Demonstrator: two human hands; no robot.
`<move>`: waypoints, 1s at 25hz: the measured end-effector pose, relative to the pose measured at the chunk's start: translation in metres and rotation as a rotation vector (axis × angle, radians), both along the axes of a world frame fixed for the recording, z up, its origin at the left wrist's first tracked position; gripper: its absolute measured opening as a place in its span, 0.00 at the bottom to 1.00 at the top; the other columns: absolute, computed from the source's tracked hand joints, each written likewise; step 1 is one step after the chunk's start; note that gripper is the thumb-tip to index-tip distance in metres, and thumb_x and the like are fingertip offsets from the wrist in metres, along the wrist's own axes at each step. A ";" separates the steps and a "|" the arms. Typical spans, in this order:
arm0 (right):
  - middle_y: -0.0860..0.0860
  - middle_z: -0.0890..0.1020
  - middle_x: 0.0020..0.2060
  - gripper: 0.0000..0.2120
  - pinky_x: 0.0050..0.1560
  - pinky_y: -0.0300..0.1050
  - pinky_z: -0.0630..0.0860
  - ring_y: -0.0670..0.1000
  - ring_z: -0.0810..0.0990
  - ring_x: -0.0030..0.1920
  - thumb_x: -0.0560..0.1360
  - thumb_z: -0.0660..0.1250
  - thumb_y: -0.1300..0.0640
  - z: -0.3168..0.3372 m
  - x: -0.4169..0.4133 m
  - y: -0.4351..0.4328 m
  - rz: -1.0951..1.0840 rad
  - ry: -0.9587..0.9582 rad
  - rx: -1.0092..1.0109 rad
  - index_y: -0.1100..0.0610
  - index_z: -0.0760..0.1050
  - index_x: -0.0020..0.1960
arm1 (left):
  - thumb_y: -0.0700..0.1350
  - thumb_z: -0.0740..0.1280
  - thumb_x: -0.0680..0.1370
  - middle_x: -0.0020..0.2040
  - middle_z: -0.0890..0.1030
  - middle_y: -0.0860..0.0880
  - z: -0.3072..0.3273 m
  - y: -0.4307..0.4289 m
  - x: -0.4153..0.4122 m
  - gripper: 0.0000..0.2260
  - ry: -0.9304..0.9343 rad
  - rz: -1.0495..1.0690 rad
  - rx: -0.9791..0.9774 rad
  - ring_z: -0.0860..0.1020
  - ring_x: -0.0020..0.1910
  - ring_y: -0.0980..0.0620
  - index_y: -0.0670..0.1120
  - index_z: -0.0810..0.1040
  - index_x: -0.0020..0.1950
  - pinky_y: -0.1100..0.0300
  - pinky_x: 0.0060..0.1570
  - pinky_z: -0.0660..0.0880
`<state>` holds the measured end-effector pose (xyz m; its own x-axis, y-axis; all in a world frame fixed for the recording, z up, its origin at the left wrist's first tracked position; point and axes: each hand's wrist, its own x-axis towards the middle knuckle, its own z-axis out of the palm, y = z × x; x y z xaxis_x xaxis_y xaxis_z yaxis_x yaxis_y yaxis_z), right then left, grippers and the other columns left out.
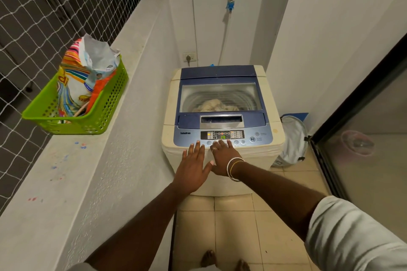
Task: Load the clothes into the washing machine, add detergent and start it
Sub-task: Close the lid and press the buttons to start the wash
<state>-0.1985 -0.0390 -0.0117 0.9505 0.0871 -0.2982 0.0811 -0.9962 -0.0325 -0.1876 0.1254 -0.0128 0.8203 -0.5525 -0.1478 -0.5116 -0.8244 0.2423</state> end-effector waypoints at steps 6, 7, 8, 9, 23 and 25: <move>0.58 0.46 0.80 0.40 0.78 0.57 0.42 0.58 0.41 0.80 0.79 0.48 0.34 -0.010 -0.045 -0.006 -0.182 -0.080 0.144 0.60 0.49 0.80 | 0.65 0.44 0.82 0.82 0.44 0.48 -0.001 0.000 -0.008 0.33 0.006 -0.022 0.018 0.44 0.81 0.46 0.48 0.46 0.82 0.52 0.74 0.37; 0.57 0.45 0.80 0.40 0.78 0.57 0.43 0.58 0.41 0.80 0.79 0.47 0.33 -0.011 -0.052 -0.007 -0.197 -0.089 0.163 0.60 0.49 0.80 | 0.66 0.42 0.80 0.82 0.44 0.48 -0.002 0.000 -0.011 0.35 0.008 -0.026 0.022 0.44 0.81 0.46 0.48 0.46 0.82 0.52 0.74 0.37; 0.57 0.45 0.80 0.40 0.79 0.57 0.43 0.57 0.41 0.80 0.79 0.46 0.33 -0.011 -0.058 -0.009 -0.212 -0.098 0.177 0.60 0.48 0.80 | 0.67 0.39 0.79 0.82 0.45 0.48 -0.003 0.000 -0.014 0.37 0.008 -0.032 0.021 0.44 0.81 0.46 0.47 0.46 0.82 0.52 0.74 0.37; 0.57 0.45 0.80 0.40 0.79 0.57 0.43 0.57 0.41 0.80 0.80 0.46 0.33 -0.011 -0.064 -0.010 -0.225 -0.109 0.187 0.60 0.48 0.80 | 0.68 0.37 0.77 0.82 0.45 0.47 -0.004 -0.001 -0.017 0.39 0.009 -0.039 0.014 0.44 0.81 0.46 0.47 0.46 0.82 0.52 0.74 0.37; 0.57 0.44 0.80 0.40 0.78 0.55 0.39 0.57 0.38 0.79 0.80 0.45 0.33 0.002 -0.104 -0.019 -0.214 -0.153 0.153 0.60 0.47 0.80 | 0.62 0.46 0.83 0.82 0.44 0.46 0.004 -0.014 -0.043 0.32 -0.058 -0.067 0.065 0.44 0.81 0.45 0.46 0.45 0.82 0.51 0.75 0.37; 0.57 0.44 0.80 0.40 0.78 0.55 0.40 0.57 0.38 0.80 0.80 0.45 0.34 0.003 -0.103 -0.019 -0.207 -0.152 0.149 0.60 0.47 0.80 | 0.62 0.47 0.83 0.82 0.44 0.47 0.004 -0.015 -0.044 0.32 -0.058 -0.066 0.051 0.44 0.81 0.46 0.46 0.45 0.82 0.51 0.76 0.38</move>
